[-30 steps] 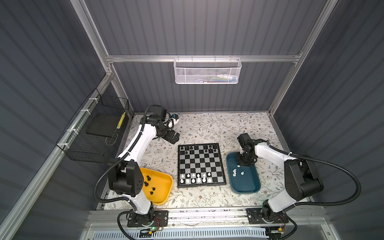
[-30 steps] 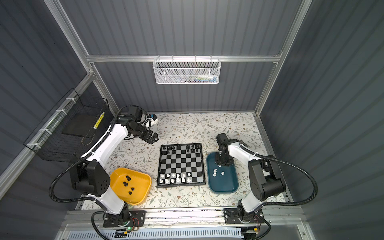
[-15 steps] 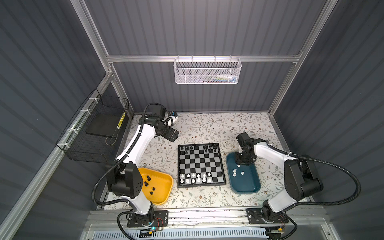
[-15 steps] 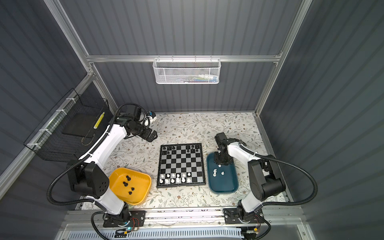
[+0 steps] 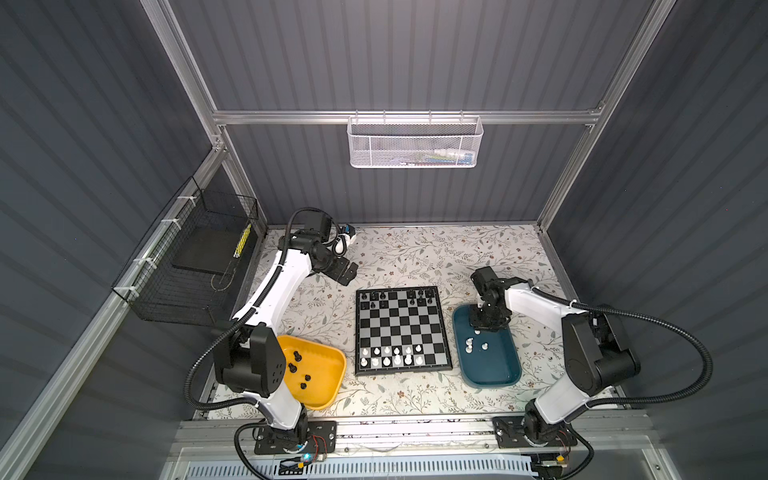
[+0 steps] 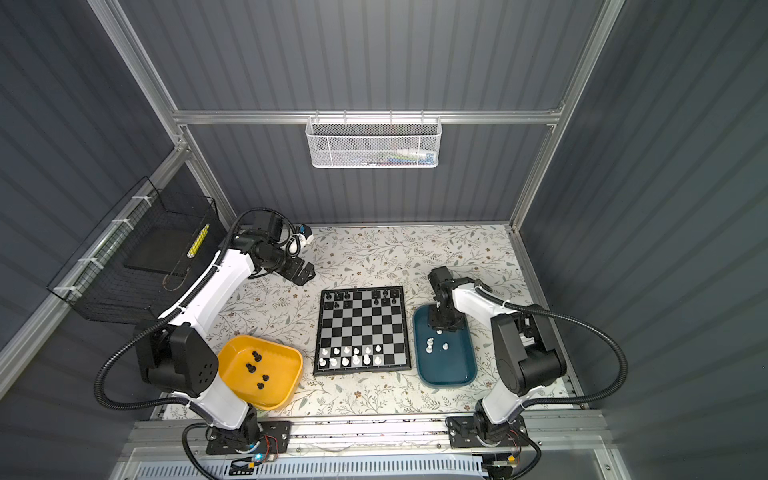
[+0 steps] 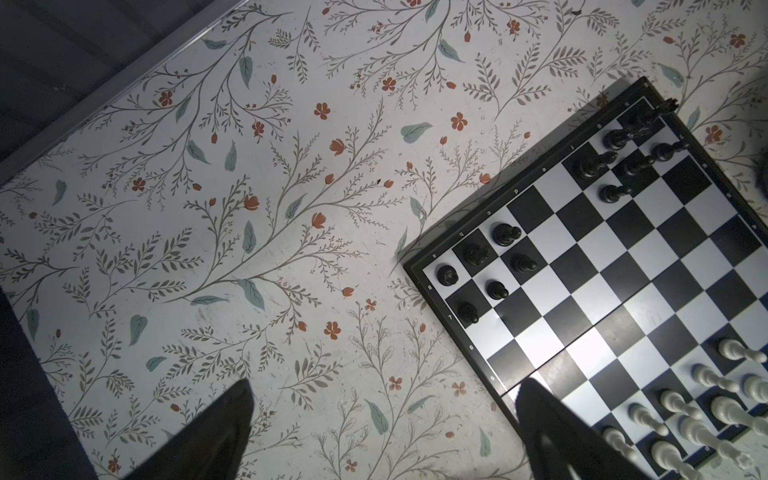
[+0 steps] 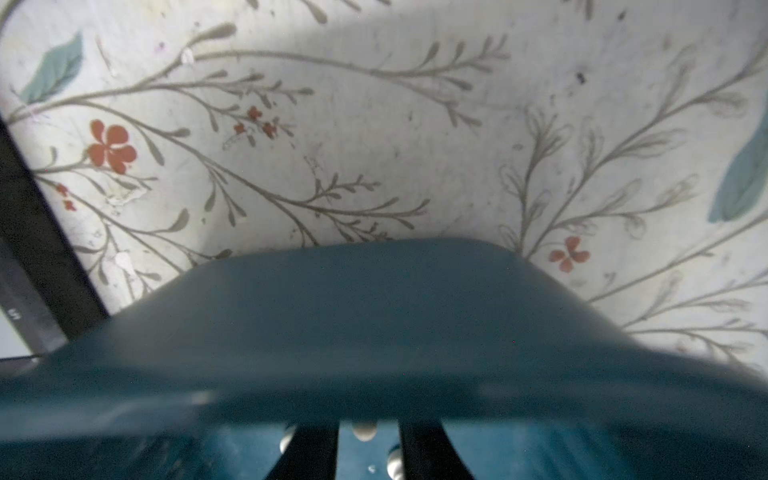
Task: Set up the chess pieces on the board
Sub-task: 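Lower the right gripper into the teal tray onto a white pawn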
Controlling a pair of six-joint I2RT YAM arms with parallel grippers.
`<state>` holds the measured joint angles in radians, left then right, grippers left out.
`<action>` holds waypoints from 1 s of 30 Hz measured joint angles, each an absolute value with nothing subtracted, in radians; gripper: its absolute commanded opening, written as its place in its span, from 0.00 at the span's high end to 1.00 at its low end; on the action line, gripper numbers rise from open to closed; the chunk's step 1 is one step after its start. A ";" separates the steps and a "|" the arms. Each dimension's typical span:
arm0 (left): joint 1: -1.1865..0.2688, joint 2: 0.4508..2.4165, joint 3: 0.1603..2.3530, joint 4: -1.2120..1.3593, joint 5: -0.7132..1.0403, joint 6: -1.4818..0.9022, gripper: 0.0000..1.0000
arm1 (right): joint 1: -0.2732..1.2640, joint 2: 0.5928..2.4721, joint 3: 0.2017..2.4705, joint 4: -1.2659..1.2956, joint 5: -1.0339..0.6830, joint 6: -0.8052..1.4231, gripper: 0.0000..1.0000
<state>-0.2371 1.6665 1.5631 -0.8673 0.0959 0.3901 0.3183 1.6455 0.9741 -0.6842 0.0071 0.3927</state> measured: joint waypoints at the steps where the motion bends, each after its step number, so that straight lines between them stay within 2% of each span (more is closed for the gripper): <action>1: -0.237 1.666 1.563 -0.867 0.096 0.390 0.00 | 0.319 1.647 0.974 -0.684 0.007 0.393 0.73; 4: -0.237 1.666 1.562 -0.868 0.096 0.390 0.01 | 0.322 1.647 0.974 -0.683 0.008 0.391 0.77; 22: -0.237 1.666 1.556 -0.867 0.096 0.392 0.00 | 0.328 1.659 0.974 -0.683 0.015 0.389 0.79; 30: -0.237 1.666 1.556 -0.867 0.097 0.393 0.00 | 0.328 1.659 0.972 -0.683 0.016 0.387 0.83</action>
